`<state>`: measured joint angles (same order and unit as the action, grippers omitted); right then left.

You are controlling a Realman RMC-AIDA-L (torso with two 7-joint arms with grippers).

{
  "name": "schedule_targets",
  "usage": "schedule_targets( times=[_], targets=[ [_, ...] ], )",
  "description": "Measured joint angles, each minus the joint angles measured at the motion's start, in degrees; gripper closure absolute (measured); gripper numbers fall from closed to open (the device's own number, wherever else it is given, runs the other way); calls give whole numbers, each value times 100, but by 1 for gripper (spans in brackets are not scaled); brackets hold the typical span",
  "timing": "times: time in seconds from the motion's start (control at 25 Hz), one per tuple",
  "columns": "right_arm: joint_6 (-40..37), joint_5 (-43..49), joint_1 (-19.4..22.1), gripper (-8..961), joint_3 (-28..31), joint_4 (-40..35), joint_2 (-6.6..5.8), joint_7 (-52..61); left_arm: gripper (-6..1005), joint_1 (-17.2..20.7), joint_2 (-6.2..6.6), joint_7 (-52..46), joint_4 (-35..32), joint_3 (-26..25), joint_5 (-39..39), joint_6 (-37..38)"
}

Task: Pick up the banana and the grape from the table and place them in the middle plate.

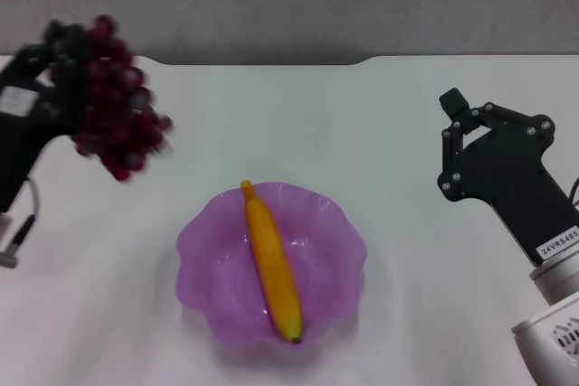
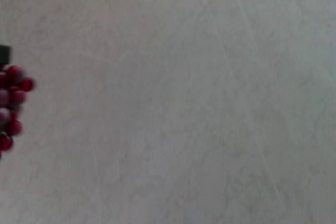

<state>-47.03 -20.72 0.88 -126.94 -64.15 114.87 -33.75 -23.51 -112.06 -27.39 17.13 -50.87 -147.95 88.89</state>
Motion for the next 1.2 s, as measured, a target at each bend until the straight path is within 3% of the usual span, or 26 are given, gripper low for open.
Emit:
schedule_targets(
  times=[0.2,0.36,0.48,0.6,0.8,1.2],
  targets=[
    [0,-7,-36,954,0,23,0,0,777,-374,24,-160,6,-1,-1056,76],
    [-2,-10,-47,954,2,37,0,0,779,-584,-76,-258,-16,27,-1592,32],
    [-72,-11,-22,954,3,-25,0,0,780,-634,-212,-221,-56,157,-1649,-124],
    [-207,-10,24,954,35,-38,10,-12,780,-635,-258,-204,-63,229,-1652,-298],
    [-503,-41,261,954,550,-24,13,-42,781,-594,-427,212,-287,466,-1659,-754],
    [-761,-918,465,954,1148,68,11,-514,783,-367,-471,634,-306,556,-1662,-1668]
  ],
)
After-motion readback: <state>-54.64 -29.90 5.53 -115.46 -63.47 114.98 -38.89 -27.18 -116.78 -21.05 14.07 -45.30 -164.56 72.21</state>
